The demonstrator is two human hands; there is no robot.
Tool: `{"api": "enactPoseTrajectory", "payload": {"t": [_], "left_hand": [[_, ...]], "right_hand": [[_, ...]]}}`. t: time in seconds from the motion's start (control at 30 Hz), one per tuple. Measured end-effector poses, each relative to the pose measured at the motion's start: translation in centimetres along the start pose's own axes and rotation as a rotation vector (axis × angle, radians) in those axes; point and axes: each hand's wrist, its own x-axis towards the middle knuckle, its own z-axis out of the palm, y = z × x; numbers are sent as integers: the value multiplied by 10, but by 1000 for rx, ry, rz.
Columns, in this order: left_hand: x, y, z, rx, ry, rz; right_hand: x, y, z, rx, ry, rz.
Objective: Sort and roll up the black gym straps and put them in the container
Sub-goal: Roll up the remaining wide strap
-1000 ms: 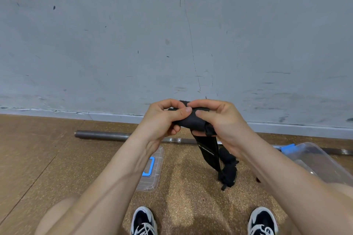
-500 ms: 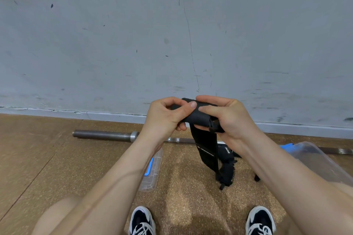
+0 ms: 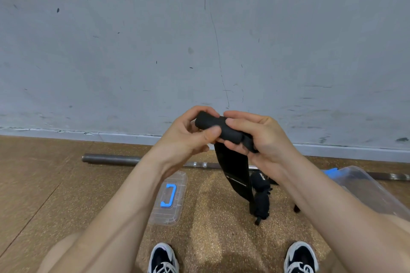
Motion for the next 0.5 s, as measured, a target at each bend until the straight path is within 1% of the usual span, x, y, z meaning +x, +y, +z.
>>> {"api": "enactPoseTrajectory", "payload": {"t": [0.03, 0.07, 0.13, 0.2, 0.37, 0.5], "left_hand": [[-1, 1, -2, 28, -20, 31], [-1, 0, -2, 56, -5, 64], [-1, -2, 0, 98, 61, 115], [1, -5, 4, 103, 125, 128], [4, -8, 13, -14, 232, 52], [3, -7, 23, -127, 268, -5]], "right_hand": [[0, -1, -1, 18, -14, 17], [-1, -2, -2, 29, -29, 30], [-1, -2, -3, 13, -51, 38], [-1, -1, -4, -61, -64, 5], [-2, 1, -4, -390, -92, -157], [0, 4, -7, -540, -63, -250]]}}
